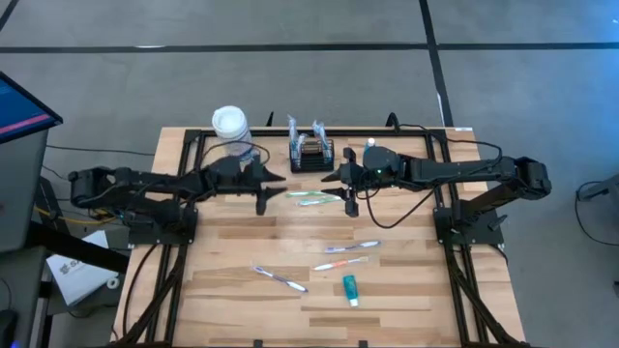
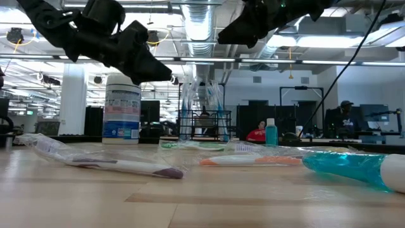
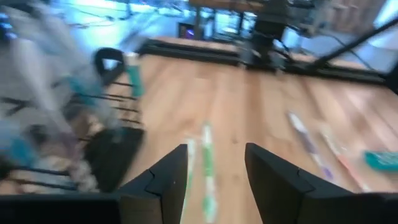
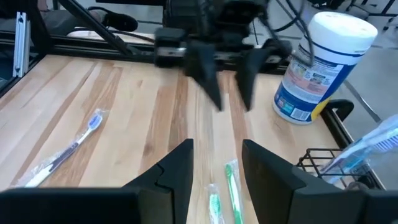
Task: Pick & Place toothbrushing station
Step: Put the top green toothbrush into the black wire organizer
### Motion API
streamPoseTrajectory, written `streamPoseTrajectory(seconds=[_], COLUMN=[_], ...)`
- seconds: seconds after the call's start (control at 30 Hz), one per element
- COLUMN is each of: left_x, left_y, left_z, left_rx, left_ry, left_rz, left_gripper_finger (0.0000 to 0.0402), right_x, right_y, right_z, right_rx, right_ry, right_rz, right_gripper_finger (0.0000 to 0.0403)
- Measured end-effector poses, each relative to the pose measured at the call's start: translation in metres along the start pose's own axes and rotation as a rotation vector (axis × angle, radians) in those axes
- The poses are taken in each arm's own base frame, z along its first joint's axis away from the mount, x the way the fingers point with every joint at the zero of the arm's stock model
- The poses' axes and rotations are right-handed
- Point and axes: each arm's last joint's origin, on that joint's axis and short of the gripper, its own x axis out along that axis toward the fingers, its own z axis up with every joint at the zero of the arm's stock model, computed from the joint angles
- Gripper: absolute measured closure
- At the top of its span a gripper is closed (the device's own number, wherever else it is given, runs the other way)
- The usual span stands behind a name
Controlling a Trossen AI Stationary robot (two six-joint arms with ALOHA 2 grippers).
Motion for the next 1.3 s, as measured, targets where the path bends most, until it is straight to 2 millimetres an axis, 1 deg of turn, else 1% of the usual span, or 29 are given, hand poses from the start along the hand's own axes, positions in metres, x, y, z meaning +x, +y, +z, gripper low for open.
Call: streamPoseTrajectory(seconds=[0.17,0.27,0.37,0.6,0.83,1.0,1.07,1.27,1.3], left_x=[0.003,0.006,0.012,0.042,0.073,0.097,0.104,0.125,0.127], left_y=[-0.014,-0.017,-0.017,-0.016,-0.015,-0.014,-0.012,-0.011,-0.01], left_z=[0.0,0.003,0.002,-0.002,0.002,0.003,0.002,-0.002,-0.005], left_rx=[0.021,0.026,0.021,0.016,0.029,0.036,0.049,0.098,0.1], left_ry=[-0.012,-0.028,-0.005,0.065,0.096,0.191,0.234,0.283,0.306], left_rz=[-0.058,-0.07,-0.07,-0.067,-0.067,-0.064,-0.063,-0.063,-0.047], left_gripper_finger=[0.0261,0.0269,0.0277,0.0288,0.0289,0.0289,0.0289,0.0289,0.0289], right_x=[0.0,0.0,0.0,0.0,0.0,0.0,0.0,0.0,0.0], right_y=[0.0,0.0,0.0,0.0,0.001,0.001,0.001,0.001,0.0], right_z=[0.0,0.0,0.0,0.0,-0.003,-0.004,-0.005,-0.005,-0.005], right_rx=[0.001,0.001,0.007,0.027,0.053,0.054,0.054,0.049,0.049], right_ry=[0.001,0.0,0.001,0.001,0.028,0.045,0.048,0.048,0.049], right_rz=[0.0,0.0,0.0,0.001,0.004,0.006,0.005,0.006,0.005], right_gripper_finger=[0.0276,0.0276,0.0276,0.0276,0.0276,0.0276,0.0276,0.0276,0.0276])
